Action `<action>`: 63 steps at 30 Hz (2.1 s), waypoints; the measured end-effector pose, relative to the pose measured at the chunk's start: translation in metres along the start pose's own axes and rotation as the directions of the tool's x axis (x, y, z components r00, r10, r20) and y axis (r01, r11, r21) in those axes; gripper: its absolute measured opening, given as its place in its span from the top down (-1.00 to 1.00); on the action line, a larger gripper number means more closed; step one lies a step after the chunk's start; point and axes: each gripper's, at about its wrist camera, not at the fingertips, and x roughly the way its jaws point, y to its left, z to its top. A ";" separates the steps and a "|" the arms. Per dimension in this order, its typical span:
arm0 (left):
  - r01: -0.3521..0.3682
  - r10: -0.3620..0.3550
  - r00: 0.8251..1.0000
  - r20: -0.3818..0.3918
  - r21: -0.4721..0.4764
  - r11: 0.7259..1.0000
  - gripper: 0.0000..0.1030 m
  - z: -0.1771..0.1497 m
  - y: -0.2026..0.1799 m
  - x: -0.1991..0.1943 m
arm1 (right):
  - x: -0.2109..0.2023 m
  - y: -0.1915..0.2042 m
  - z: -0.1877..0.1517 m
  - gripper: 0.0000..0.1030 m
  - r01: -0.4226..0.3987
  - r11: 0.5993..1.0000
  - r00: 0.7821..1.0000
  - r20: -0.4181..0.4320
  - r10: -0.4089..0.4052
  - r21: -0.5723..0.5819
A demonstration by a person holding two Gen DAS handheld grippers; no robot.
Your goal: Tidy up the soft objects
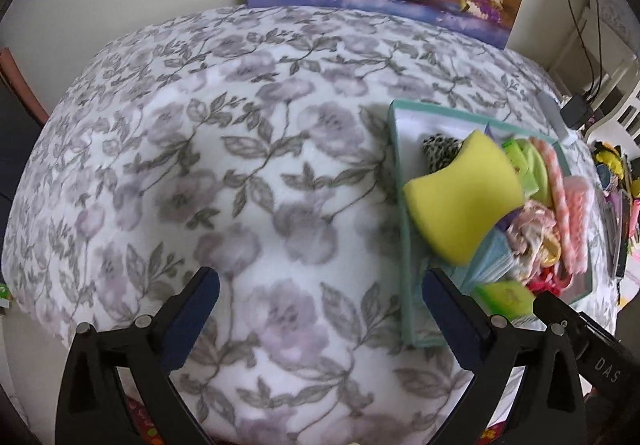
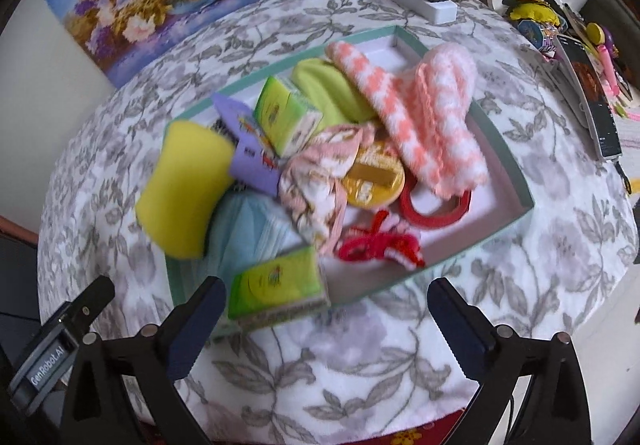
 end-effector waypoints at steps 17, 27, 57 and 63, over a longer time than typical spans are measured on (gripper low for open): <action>-0.086 0.086 0.996 0.014 0.012 0.996 -0.96 -0.020 0.016 -0.018 | -0.021 0.022 -0.019 -0.98 0.013 0.997 0.999 0.053 -0.009 -0.075; -0.087 0.087 0.996 0.003 0.005 0.996 -0.96 -0.020 0.017 -0.018 | -0.021 0.030 -0.020 -0.98 0.022 0.993 0.998 0.055 -0.016 -0.113; -0.141 0.140 0.990 -0.034 -0.033 0.989 -0.96 -0.017 0.030 -0.006 | -0.003 0.036 -0.016 -0.98 0.021 0.992 1.000 0.025 -0.018 -0.121; -0.155 0.153 0.987 -0.042 -0.041 0.987 -0.96 -0.017 0.032 -0.005 | -0.003 0.036 -0.016 -0.98 0.021 0.992 1.000 0.025 -0.018 -0.122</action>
